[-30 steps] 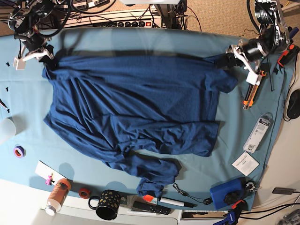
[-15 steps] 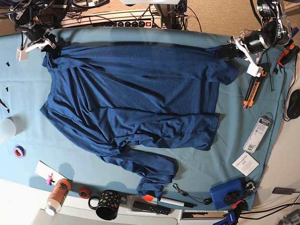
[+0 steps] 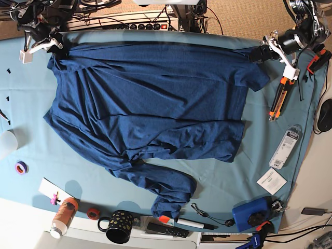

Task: Layout the t-shirt on the table in an organized manner, then fold the t-shirt properly
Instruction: 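Drag the shirt edge with both grippers away from the hem to straighten it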

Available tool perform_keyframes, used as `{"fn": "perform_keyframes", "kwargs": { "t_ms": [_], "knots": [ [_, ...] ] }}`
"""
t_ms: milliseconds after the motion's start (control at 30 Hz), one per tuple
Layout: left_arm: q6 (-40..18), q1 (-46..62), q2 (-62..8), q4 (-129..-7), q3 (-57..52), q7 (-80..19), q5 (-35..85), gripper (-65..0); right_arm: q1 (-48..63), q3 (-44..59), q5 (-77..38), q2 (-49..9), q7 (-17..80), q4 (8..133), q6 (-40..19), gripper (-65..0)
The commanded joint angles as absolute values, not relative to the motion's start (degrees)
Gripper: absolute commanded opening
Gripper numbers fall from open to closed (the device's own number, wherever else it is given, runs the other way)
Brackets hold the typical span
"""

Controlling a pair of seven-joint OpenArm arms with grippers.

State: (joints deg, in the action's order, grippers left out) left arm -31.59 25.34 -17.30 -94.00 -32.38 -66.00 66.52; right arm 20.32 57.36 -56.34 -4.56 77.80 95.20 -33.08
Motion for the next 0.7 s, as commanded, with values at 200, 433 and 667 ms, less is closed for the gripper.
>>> {"fn": "perform_keyframes", "kwargs": {
  "t_ms": [200, 433, 667],
  "knots": [
    [-31.6, 25.7, -18.2, -94.8, -33.2, -65.1, 67.1, -65.0, 21.6, 57.9, -56.4, -5.5, 76.8, 96.2, -33.2, -65.0],
    [-33.6, 25.7, -18.2, -94.8, -33.2, -65.1, 67.1, -55.3, 21.6, 57.9, -56.3, -5.5, 77.2, 96.2, -35.6, -64.4],
    [-33.5, 25.7, -18.2, -94.8, -33.2, -64.4, 64.7, -31.5, 21.6, 57.9, -55.8, -5.5, 75.9, 96.2, -35.7, -34.4]
  ]
}}
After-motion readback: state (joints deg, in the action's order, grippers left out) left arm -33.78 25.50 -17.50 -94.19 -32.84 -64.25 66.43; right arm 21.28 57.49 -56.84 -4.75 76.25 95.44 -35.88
